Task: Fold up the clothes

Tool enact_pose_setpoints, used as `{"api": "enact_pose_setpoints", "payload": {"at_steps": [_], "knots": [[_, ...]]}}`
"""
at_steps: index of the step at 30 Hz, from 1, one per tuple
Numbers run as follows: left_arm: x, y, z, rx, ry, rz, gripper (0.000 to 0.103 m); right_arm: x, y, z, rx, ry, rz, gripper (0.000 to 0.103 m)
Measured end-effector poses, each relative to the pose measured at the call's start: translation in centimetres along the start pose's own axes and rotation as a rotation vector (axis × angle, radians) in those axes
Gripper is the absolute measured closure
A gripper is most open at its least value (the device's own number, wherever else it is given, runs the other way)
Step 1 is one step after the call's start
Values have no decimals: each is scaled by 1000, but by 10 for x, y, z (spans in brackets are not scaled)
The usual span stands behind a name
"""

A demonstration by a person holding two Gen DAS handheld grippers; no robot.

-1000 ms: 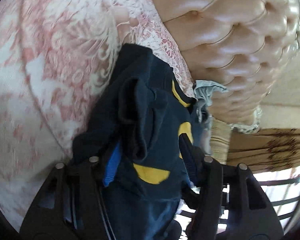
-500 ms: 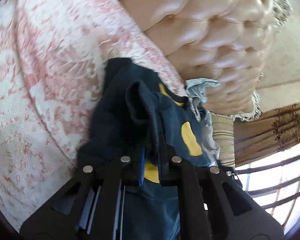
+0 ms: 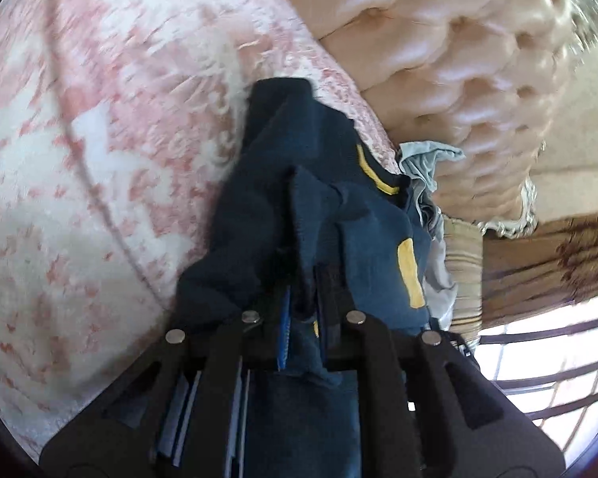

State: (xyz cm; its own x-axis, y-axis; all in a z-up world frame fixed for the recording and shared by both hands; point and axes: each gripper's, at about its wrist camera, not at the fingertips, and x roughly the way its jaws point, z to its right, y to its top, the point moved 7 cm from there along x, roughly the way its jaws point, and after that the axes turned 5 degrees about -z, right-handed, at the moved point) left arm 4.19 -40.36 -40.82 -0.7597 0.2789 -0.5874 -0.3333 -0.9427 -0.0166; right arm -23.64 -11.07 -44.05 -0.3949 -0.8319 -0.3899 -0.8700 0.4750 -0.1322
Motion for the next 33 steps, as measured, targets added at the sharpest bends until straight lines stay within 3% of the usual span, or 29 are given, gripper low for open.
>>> {"api": "enact_pose_setpoints", "payload": {"at_steps": [2, 4, 6, 8, 9, 12, 13, 16, 18, 24, 25, 26, 27, 30, 32, 33], "knots": [[-8, -3, 1, 3, 28, 4, 88, 1, 0, -1, -18, -16, -3, 99], [-24, -6, 10, 84, 116, 60, 88, 0, -1, 1, -30, -29, -6, 99], [-51, -8, 26, 182, 200, 177, 88, 0, -1, 2, -40, -39, -9, 99], [-78, -4, 50, 331, 300, 360, 88, 0, -2, 2, -49, -44, -16, 99], [-79, -3, 62, 411, 317, 404, 85, 0, -2, 2, -55, -45, -20, 99], [-45, -8, 88, 610, 349, 350, 50, 1, -3, 3, -74, -49, -31, 99], [-31, -9, 88, 631, 369, 320, 41, 1, -4, 3, -80, -50, -35, 98], [7, -10, 75, 654, 494, 250, 41, 1, -4, 2, -84, -56, -39, 98], [24, -10, 60, 614, 525, 179, 45, 1, -5, 2, -90, -59, -46, 98], [30, -15, 52, 611, 586, 154, 52, 5, -10, -5, -145, -127, -82, 92], [30, -16, 53, 613, 589, 155, 52, 6, -12, -10, -183, -154, -84, 89], [29, -17, 53, 611, 587, 155, 52, 7, -15, -16, -226, -177, -85, 78], [29, -17, 52, 610, 585, 155, 52, 8, -18, -21, -269, -201, -86, 61], [26, -17, 53, 610, 583, 154, 52, 13, -33, -41, -436, -272, -74, 31], [27, -15, 53, 611, 583, 154, 52, 14, -40, -50, -516, -314, -62, 33], [27, -15, 53, 612, 583, 154, 52, 14, -39, -50, -525, -331, -53, 43]]}}
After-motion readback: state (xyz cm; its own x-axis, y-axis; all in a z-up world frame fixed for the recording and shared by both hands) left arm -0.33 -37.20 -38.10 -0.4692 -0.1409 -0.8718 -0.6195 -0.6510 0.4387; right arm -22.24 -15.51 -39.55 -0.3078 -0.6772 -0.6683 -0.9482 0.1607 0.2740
